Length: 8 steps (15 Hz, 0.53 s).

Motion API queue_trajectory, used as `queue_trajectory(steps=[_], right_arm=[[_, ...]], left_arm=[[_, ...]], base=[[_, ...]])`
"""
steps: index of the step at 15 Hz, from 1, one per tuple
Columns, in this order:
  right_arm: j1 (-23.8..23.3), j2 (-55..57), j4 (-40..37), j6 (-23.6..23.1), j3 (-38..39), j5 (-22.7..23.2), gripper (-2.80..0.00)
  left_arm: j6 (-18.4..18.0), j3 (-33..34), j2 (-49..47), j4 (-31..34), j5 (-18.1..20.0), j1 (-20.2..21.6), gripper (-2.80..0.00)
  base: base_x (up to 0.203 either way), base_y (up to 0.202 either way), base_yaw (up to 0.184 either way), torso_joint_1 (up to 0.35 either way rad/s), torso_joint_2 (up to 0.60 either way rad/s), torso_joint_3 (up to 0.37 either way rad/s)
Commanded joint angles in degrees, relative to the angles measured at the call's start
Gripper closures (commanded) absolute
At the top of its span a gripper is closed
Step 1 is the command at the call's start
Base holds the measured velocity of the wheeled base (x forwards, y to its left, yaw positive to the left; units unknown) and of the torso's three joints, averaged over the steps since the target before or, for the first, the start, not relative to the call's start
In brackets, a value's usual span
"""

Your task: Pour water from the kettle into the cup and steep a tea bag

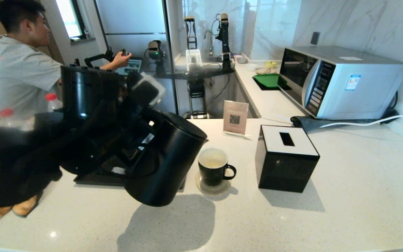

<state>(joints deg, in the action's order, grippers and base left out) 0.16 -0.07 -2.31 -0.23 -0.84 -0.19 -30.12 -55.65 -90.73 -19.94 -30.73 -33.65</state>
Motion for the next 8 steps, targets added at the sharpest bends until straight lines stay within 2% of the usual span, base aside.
queue_trajectory(steps=[1,4,8], right_arm=[[0.02,0.07,0.02,-0.03,-0.04,0.02,0.0],[0.02,0.07,0.02,-0.03,-0.04,0.02,0.0],[0.02,0.07,-0.05,-0.03,0.04,0.09,0.0]], left_arm=[[1.57,0.19,2.89,-0.18,-0.14,0.74,0.0],[4.27,0.19,5.85,-0.8,-0.1,3.2,0.0],[4.8,1.31,8.29,-9.65,0.06,9.43,0.0]], base=[[0.0,0.0,0.0,0.0,0.0,0.0],[0.0,0.0,0.0,0.0,0.0,0.0],[0.0,0.0,0.0,0.0,0.0,0.0]])
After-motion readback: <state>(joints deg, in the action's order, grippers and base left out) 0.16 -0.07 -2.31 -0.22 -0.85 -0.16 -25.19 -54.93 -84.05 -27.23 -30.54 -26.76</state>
